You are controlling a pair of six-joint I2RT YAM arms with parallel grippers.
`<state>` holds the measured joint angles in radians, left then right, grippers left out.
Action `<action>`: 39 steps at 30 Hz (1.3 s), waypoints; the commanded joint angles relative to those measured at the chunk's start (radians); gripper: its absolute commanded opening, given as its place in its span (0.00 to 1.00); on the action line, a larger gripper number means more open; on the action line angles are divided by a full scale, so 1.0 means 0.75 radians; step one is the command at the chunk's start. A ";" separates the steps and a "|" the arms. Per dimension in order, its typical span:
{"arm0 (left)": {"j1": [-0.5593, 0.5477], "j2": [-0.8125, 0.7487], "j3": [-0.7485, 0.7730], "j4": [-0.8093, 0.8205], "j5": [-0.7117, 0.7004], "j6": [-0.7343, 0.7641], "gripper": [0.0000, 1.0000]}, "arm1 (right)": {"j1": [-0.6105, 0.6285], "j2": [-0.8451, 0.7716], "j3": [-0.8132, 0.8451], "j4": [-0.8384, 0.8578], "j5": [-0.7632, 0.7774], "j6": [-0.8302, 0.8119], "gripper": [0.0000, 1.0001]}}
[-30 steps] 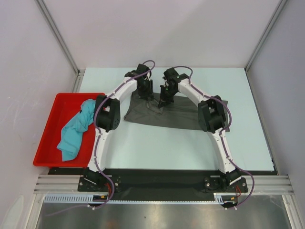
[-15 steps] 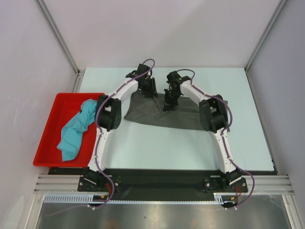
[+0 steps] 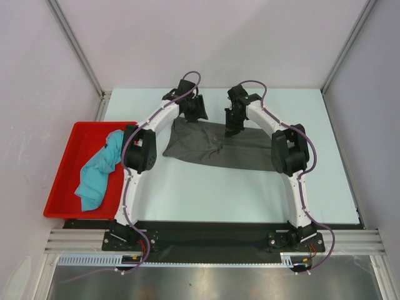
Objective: Fold and stack the t-shirts
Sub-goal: Fold the tshirt
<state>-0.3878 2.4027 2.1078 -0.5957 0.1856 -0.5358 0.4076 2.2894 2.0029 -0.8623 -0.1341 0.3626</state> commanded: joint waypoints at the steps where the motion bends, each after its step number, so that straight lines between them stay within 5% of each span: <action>1: 0.008 -0.209 -0.037 -0.030 -0.127 0.125 0.62 | 0.013 -0.089 -0.024 0.039 -0.128 -0.044 0.24; 5: 0.014 -0.258 -0.133 -0.026 -0.082 0.268 0.66 | 0.033 -0.179 -0.202 0.223 -0.234 -0.038 0.50; 16: 0.030 -0.140 -0.135 -0.073 0.033 0.540 0.32 | 0.033 -0.195 -0.318 0.293 -0.332 0.032 0.46; 24: 0.030 -0.054 -0.098 -0.059 0.147 0.526 0.51 | 0.005 -0.150 -0.325 0.338 -0.337 0.124 0.40; 39: 0.030 0.042 -0.053 0.015 0.270 0.383 0.55 | -0.014 -0.148 -0.382 0.385 -0.386 0.167 0.39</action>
<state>-0.3679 2.4226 2.0495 -0.6296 0.3466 -0.2150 0.3950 2.2059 1.7187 -0.6075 -0.3943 0.4740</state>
